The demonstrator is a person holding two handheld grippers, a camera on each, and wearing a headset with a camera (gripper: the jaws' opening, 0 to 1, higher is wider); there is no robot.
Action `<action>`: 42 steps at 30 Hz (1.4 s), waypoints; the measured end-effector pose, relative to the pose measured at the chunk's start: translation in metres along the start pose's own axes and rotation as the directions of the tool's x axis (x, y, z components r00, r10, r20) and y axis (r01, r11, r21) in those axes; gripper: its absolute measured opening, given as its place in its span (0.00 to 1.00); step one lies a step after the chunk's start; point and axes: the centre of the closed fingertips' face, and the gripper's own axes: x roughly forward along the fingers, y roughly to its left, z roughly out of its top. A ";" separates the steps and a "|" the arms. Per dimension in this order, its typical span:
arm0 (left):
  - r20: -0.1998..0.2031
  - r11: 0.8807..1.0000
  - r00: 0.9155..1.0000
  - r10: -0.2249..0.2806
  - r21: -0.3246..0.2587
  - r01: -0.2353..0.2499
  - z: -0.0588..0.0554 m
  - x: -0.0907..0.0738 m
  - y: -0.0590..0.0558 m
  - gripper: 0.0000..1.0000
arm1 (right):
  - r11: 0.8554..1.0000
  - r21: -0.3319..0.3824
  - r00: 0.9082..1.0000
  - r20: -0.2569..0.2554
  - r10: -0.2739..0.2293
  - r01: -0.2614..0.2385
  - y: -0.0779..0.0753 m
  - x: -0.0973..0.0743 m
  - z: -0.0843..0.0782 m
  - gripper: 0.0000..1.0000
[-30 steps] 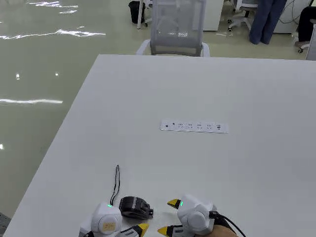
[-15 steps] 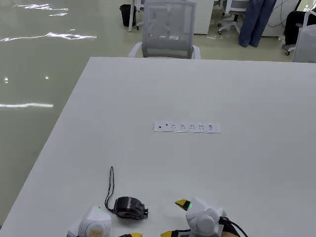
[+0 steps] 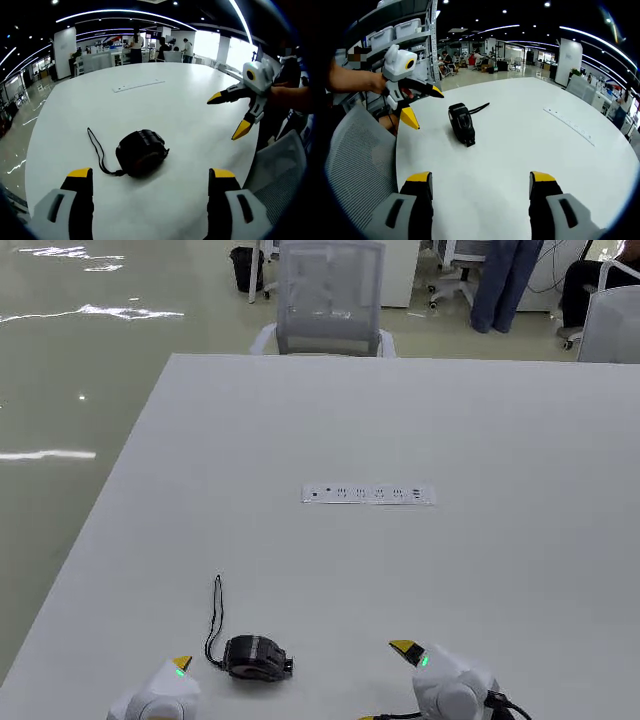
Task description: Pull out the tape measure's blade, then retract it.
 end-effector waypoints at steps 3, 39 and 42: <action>0.015 1.000 1.000 -0.011 0.009 0.011 0.003 -0.003 0.001 0.97 | 1.000 0.013 1.000 0.005 0.000 0.000 0.000 -0.008 -0.003 0.84; 0.034 0.988 0.994 -0.108 0.115 0.104 -0.016 -0.032 0.003 0.99 | 0.996 0.087 0.999 0.047 0.018 -0.022 -0.002 -0.078 -0.030 0.97; 0.028 0.986 0.994 -0.110 0.125 0.105 -0.018 -0.032 0.005 0.99 | 0.996 0.089 0.998 0.055 0.009 -0.013 -0.005 -0.080 -0.030 0.97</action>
